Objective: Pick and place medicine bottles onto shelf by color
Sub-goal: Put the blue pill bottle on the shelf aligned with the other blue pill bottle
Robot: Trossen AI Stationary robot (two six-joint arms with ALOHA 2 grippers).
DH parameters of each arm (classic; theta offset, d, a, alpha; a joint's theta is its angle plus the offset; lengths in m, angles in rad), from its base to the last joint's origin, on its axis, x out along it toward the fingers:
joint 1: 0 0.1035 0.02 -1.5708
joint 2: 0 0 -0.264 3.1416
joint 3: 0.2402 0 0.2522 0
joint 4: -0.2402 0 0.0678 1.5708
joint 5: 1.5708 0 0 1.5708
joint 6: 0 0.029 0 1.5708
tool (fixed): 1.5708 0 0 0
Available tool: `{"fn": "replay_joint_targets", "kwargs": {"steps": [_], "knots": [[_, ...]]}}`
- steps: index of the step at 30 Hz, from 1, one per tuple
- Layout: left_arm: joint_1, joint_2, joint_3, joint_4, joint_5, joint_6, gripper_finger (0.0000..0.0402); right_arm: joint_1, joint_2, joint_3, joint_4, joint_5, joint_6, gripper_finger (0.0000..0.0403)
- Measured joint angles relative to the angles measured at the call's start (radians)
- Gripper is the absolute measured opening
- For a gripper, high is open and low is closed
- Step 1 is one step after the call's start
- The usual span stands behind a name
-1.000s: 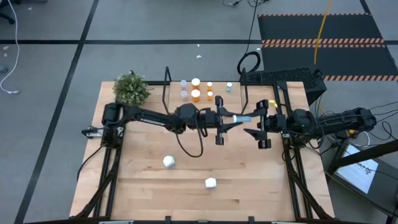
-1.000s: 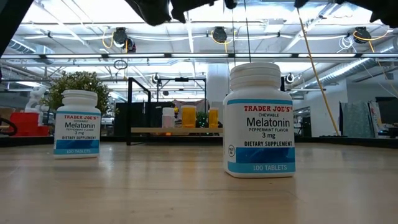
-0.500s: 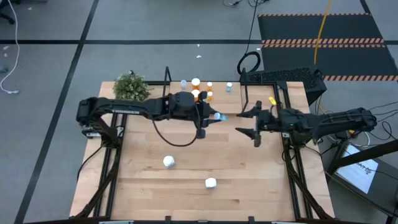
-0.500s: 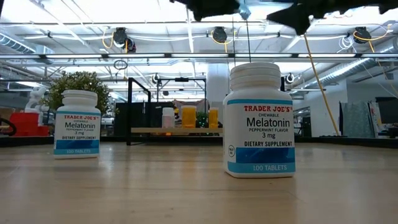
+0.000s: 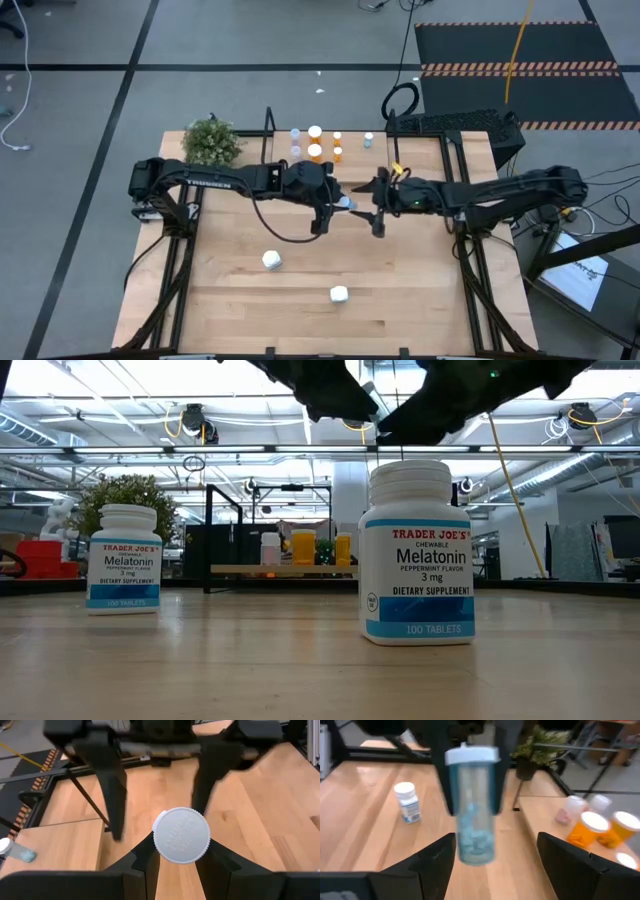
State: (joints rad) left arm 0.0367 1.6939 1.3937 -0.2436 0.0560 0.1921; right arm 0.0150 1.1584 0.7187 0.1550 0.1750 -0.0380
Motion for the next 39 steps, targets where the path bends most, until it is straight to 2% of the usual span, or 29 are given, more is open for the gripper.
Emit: {"fn": "replay_joint_targets", "kwargs": {"steps": [5,12,19,23,28,32,39], "knots": [[-0.007,0.000,0.000,0.000,-0.008,-0.013,0.0113,-0.025,0.046,0.028,0.000,-0.092,0.000,0.0251],[-0.007,0.000,0.000,-0.024,-0.011,-0.025,0.0113,-0.041,0.050,0.034,-0.002,-0.169,0.000,0.0173],[-0.014,0.000,0.000,-0.009,-0.033,-0.034,0.0113,-0.041,0.050,0.034,-0.001,-0.180,-0.004,0.0105],[-0.030,0.000,0.000,0.006,-0.058,-0.019,0.0114,-0.040,0.039,0.034,0.001,-0.183,-0.012,0.0090],[-0.044,0.000,0.003,0.009,-0.108,-0.014,0.0115,-0.040,0.005,0.034,-0.011,-0.181,-0.014,0.0105],[-0.053,0.003,0.001,-0.011,-0.189,-0.019,0.0145,-0.041,-0.029,0.034,-0.015,-0.176,-0.011,0.0111],[-0.070,0.002,0.001,0.033,-0.272,-0.018,0.0244,-0.041,-0.062,0.034,-0.033,-0.178,-0.012,0.0092]]}}
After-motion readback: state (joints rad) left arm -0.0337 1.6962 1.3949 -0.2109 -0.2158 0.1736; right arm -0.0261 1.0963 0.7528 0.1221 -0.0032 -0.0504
